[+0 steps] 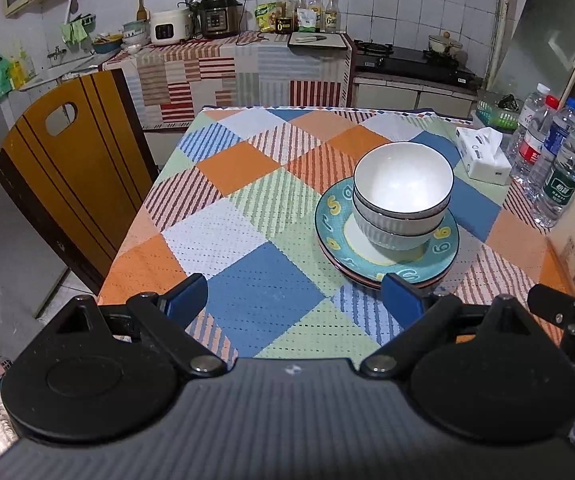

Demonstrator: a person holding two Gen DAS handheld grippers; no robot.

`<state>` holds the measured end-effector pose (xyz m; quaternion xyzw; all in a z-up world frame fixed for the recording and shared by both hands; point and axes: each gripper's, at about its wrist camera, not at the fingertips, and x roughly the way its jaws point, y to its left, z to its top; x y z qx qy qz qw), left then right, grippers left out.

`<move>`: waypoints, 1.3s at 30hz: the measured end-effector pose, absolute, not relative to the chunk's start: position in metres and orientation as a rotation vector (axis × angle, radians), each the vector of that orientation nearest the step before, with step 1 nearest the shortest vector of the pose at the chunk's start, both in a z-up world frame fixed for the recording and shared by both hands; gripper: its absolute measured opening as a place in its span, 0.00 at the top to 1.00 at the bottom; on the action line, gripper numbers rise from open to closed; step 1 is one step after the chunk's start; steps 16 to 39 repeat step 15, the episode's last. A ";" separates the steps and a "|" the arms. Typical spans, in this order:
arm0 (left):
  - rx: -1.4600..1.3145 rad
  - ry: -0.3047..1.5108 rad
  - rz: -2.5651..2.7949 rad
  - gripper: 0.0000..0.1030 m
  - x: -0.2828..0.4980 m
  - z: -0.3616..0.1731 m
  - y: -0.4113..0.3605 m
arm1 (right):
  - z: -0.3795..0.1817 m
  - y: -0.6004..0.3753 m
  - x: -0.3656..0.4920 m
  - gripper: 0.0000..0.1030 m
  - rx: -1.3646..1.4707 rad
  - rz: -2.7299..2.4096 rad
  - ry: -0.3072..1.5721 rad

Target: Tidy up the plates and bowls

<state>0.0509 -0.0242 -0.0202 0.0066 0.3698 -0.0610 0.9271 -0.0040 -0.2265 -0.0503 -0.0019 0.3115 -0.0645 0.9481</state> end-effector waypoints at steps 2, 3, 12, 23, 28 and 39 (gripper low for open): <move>0.015 0.753 -0.126 0.08 0.050 -0.019 -0.024 | -0.051 -0.227 -0.004 0.03 -0.008 -0.134 0.633; 0.016 0.750 -0.127 0.08 0.050 -0.019 -0.024 | -0.052 -0.226 -0.004 0.03 -0.009 -0.134 0.634; 0.017 0.735 -0.128 0.08 0.049 -0.016 -0.024 | -0.053 -0.226 -0.003 0.03 -0.006 -0.131 0.634; 0.021 0.742 -0.129 0.08 0.049 -0.016 -0.024 | -0.054 -0.226 -0.004 0.03 -0.009 -0.128 0.635; 0.021 0.742 -0.129 0.08 0.049 -0.016 -0.024 | -0.054 -0.226 -0.004 0.03 -0.009 -0.128 0.635; 0.021 0.742 -0.129 0.08 0.049 -0.016 -0.024 | -0.054 -0.226 -0.004 0.03 -0.009 -0.128 0.635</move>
